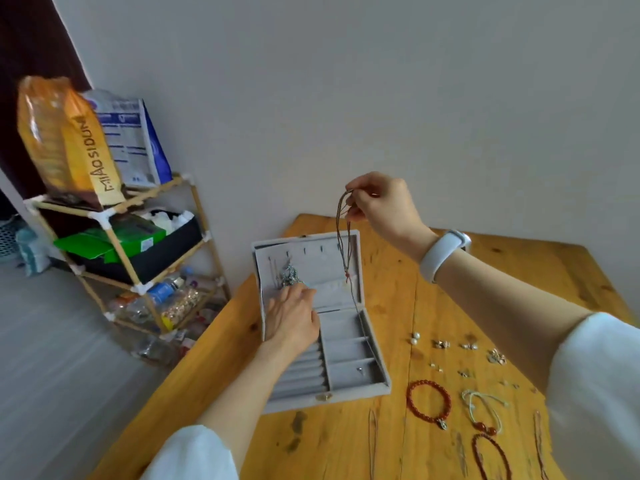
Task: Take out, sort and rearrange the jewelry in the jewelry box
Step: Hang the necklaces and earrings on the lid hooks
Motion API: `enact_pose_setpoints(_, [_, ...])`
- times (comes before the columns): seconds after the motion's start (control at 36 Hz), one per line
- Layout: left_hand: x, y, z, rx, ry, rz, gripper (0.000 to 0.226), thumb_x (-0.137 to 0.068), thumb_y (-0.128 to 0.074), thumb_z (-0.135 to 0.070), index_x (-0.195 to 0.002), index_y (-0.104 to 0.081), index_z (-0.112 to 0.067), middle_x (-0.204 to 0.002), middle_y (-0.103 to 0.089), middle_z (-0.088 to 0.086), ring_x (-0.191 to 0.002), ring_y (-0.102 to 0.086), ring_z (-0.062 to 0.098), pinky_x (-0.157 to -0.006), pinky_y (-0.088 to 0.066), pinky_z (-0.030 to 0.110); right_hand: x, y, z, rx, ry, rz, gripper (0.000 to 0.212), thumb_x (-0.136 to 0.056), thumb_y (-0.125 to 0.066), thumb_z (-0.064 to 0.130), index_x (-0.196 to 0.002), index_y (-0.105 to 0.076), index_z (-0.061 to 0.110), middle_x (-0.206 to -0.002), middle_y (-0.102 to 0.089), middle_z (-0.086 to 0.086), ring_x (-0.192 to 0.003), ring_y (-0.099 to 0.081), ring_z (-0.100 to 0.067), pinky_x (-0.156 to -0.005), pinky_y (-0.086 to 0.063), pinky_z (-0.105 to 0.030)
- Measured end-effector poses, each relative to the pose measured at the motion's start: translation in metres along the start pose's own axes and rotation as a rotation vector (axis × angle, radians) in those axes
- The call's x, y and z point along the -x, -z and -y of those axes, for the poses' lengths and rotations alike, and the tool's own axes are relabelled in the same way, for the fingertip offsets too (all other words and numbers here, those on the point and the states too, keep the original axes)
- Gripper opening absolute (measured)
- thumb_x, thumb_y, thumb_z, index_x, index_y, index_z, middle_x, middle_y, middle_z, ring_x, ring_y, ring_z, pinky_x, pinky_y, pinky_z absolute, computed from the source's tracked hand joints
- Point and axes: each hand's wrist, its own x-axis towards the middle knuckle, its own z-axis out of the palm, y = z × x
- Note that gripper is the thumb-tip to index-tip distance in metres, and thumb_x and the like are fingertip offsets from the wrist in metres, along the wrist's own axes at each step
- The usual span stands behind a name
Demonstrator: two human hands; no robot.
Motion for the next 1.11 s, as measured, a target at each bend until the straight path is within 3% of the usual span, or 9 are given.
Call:
enact_pose_setpoints(0.19, [-0.024, -0.017, -0.002, -0.163, -0.011, -0.061, 0.057, -0.093, -0.039, -0.030, -0.144, -0.019, -0.016, -0.146, -0.028, -0.001, -0.134, -0.020, 0.021, -0.102, -0.023, 0.038, -0.038, -0.016, 0.003, -0.165, 0.044, -0.023, 0.027, -0.088, -0.040, -0.004, -0.080, -0.057, 0.015, -0.071, -0.059, -0.004, -0.050, -0.063, -0.012, -0.063, -0.056, -0.026])
enact_pose_setpoints(0.33, [-0.028, -0.023, 0.001, -0.228, 0.001, -0.098, 0.044, -0.088, -0.043, -0.028, -0.131, -0.040, -0.016, -0.138, -0.036, 0.005, -0.132, -0.023, 0.026, -0.101, -0.022, 0.040, -0.050, -0.025, 0.004, -0.236, 0.055, -0.049, 0.026, -0.088, -0.039, -0.006, -0.081, -0.056, 0.011, -0.070, -0.057, -0.006, -0.049, -0.061, -0.009, -0.056, -0.053, -0.019])
enact_pose_setpoints(0.47, [-0.024, -0.025, 0.008, -0.242, -0.048, -0.098, 0.038, -0.088, -0.042, -0.028, -0.124, -0.051, -0.021, -0.148, -0.023, 0.006, -0.139, -0.009, 0.025, -0.102, -0.012, 0.044, -0.055, -0.029, 0.003, -0.277, 0.042, -0.066, 0.022, -0.089, -0.039, -0.005, -0.085, -0.056, 0.009, -0.072, -0.058, -0.006, -0.054, -0.062, -0.013, -0.057, -0.052, -0.019])
enact_pose_setpoints(0.67, [-0.022, -0.023, 0.010, -0.185, -0.072, -0.040, 0.038, -0.093, -0.036, -0.033, -0.126, -0.050, -0.022, -0.155, -0.012, 0.003, -0.142, 0.006, 0.022, -0.109, -0.007, 0.048, -0.060, -0.030, 0.011, -0.349, 0.044, -0.088, 0.022, -0.090, -0.039, -0.006, -0.085, -0.056, 0.008, -0.074, -0.056, -0.008, -0.053, -0.062, -0.013, -0.057, -0.053, -0.019])
enact_pose_setpoints(1.11, [-0.026, -0.016, 0.010, -0.131, -0.070, 0.024, 0.037, -0.093, -0.037, -0.036, -0.124, -0.053, -0.023, -0.155, -0.013, 0.002, -0.143, 0.005, 0.021, -0.111, -0.006, 0.050, -0.068, -0.027, 0.028, -0.383, 0.079, -0.131, 0.022, -0.090, -0.038, -0.006, -0.087, -0.056, 0.008, -0.075, -0.057, -0.009, -0.053, -0.062, -0.012, -0.058, -0.053, -0.018])
